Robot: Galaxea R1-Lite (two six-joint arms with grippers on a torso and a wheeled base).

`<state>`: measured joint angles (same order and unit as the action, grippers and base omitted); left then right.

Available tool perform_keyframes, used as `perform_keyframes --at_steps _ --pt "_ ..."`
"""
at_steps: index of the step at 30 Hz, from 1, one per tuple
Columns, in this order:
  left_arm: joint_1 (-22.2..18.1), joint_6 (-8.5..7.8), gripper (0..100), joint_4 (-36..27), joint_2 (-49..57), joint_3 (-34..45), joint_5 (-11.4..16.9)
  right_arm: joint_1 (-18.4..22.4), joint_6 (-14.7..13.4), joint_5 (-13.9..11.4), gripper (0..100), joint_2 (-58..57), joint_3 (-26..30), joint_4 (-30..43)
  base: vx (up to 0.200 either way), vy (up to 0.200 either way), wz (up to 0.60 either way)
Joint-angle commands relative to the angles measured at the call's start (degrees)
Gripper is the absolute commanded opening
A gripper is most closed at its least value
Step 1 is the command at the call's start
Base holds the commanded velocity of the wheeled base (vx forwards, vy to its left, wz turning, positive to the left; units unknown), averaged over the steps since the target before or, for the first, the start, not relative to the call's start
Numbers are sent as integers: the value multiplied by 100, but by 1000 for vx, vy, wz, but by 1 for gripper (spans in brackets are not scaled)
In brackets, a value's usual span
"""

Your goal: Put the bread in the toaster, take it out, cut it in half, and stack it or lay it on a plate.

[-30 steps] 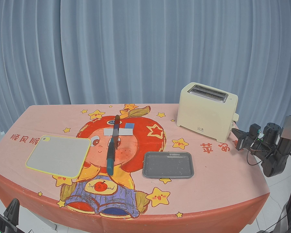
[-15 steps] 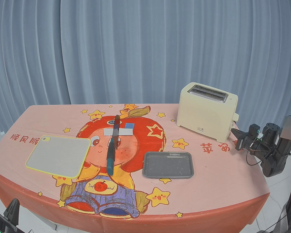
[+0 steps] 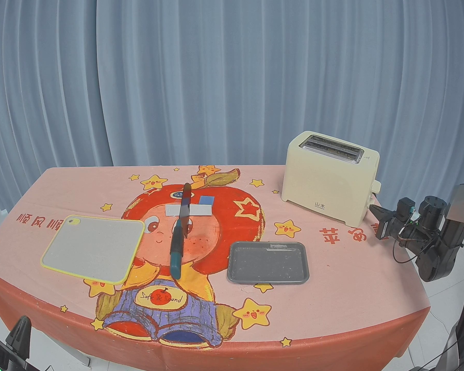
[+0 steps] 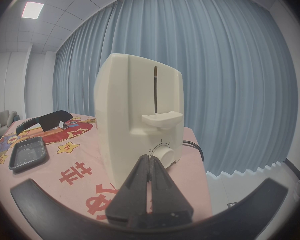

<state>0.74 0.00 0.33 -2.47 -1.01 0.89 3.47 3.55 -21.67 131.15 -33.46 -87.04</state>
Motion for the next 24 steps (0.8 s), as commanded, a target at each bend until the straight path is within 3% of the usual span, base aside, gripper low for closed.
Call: perform_keyframes --at_steps 1,24 --pt "-4 0 0 2 -7 101 -1 -5 6 -3 0 -28 -11 -6 0 0 0" --pt "-4 0 0 2 -7 101 -1 66 -3 14 0 87 -99 3 0 0 0"
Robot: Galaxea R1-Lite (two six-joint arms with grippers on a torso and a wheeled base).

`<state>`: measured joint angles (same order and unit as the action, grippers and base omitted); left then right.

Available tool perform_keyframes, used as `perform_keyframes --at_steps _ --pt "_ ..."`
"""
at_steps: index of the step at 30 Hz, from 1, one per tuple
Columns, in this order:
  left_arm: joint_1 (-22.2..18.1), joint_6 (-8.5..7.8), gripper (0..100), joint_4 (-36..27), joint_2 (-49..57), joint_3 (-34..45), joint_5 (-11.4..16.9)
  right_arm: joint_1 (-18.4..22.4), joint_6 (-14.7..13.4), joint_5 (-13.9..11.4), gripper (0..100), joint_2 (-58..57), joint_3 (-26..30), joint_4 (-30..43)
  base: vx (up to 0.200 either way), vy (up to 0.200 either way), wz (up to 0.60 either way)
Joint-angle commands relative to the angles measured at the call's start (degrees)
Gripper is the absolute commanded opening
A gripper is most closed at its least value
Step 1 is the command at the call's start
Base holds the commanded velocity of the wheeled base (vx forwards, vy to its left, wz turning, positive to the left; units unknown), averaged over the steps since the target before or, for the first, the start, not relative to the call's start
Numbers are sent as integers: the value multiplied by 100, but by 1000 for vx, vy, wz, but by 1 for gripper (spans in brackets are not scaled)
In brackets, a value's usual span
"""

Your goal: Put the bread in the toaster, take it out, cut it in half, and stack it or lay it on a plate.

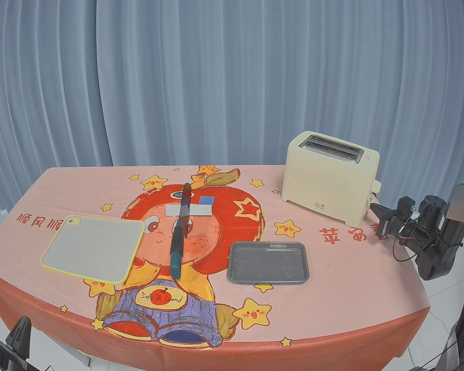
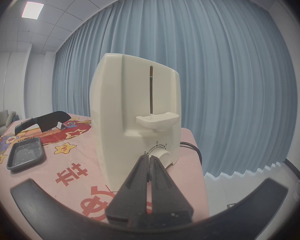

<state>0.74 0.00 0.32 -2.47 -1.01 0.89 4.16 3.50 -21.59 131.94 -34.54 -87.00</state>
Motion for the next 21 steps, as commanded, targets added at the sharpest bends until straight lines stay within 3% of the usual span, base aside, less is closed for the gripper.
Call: perform_keyframes --at_steps 1,21 --pt "-4 0 0 3 -7 101 -1 6 2 6 0 7 8 -1 0 0 0" --pt "5 0 0 3 -7 101 -1 59 2 14 0 86 -9 -1 0 0 0"
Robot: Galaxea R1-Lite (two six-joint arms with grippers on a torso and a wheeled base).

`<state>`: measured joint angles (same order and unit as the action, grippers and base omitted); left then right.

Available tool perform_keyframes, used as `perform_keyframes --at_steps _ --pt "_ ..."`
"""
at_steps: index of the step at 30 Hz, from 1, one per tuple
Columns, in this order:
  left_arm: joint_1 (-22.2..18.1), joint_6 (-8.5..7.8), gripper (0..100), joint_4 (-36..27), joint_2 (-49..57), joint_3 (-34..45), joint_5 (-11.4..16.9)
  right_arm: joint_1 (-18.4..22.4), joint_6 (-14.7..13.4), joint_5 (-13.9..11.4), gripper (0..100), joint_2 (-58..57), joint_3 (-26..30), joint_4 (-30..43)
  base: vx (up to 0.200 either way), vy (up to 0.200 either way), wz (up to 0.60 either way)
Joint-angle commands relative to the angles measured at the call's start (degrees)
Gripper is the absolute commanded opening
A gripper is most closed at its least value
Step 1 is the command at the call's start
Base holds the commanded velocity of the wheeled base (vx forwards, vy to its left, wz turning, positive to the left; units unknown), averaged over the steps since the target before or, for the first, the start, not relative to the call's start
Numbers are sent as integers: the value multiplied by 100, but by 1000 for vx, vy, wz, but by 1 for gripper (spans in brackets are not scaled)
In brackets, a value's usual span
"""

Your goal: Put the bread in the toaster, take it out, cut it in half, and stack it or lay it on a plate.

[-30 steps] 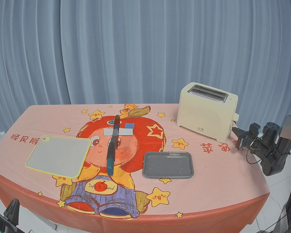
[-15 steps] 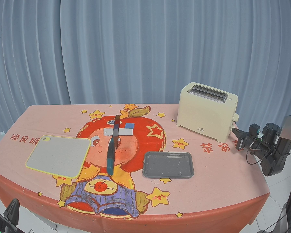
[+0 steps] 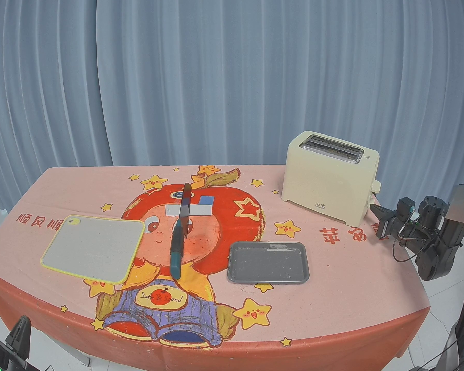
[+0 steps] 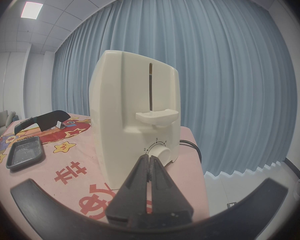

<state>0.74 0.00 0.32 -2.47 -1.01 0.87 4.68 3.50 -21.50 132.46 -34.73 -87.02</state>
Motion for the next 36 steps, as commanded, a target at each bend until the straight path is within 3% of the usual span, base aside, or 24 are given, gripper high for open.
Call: perform_keyframes --at_steps 1,36 --pt "5 0 0 3 -7 101 1 6 2 6 0 43 10 0 0 0 0" --pt "-4 0 0 3 -7 101 1 -2 28 -3 0 -63 124 -17 0 0 0"
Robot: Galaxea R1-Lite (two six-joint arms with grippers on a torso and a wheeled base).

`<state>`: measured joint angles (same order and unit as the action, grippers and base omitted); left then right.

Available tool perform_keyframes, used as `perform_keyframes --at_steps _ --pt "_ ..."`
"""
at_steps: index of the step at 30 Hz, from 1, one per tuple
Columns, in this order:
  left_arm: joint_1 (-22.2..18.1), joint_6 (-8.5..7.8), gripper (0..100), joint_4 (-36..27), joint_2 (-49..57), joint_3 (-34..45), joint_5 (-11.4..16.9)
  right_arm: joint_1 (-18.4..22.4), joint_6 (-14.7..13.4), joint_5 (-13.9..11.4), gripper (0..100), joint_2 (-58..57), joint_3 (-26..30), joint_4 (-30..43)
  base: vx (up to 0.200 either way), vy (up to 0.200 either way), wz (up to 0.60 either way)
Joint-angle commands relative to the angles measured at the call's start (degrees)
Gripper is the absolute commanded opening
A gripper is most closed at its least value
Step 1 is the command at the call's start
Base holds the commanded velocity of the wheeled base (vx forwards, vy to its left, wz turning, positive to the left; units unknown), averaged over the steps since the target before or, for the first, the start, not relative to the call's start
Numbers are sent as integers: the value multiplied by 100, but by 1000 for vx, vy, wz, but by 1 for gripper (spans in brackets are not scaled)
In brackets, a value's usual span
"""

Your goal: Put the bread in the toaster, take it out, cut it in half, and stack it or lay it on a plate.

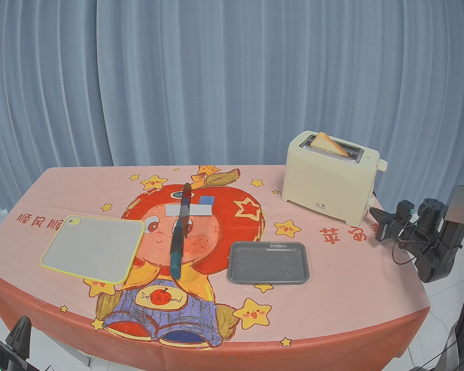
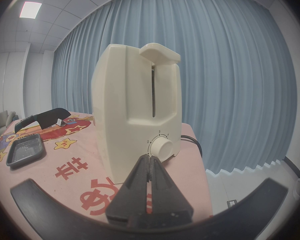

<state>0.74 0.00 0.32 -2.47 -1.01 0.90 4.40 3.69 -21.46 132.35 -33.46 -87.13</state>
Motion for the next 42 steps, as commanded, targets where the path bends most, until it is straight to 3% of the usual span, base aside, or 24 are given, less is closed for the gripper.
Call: perform_keyframes --at_steps 1,18,19,24,25,28,32,39,42 --pt "5 0 0 3 -7 101 -2 26 0 -8 0 -52 -2 -6 0 0 0" --pt "5 0 0 3 -7 101 -2 -36 -27 -69 0 -1098 587 -15 0 0 0" --pt "5 0 0 3 -7 101 -2 -27 -27 -69 100 -1159 630 -15 0 0 0" --pt "5 0 0 3 -7 101 -2 26 -44 -87 100 -1493 736 -68 0 0 0" --pt "5 0 0 3 -7 101 -2 78 -211 -96 100 -1871 912 -6 0 0 0" --pt "5 0 0 3 -7 101 -2 87 -361 -324 100 -2240 1167 38 0 0 0" --pt "5 0 0 3 -7 101 -2 166 -352 -579 100 -2354 1219 47 0 0 0" --pt "5 0 0 3 -7 101 -2 193 -352 -1133 100 -2451 1070 55 0 0 0" --pt "-4 0 0 3 -7 101 -2 202 -352 -1194 100 -2521 903 143 0 0 0"
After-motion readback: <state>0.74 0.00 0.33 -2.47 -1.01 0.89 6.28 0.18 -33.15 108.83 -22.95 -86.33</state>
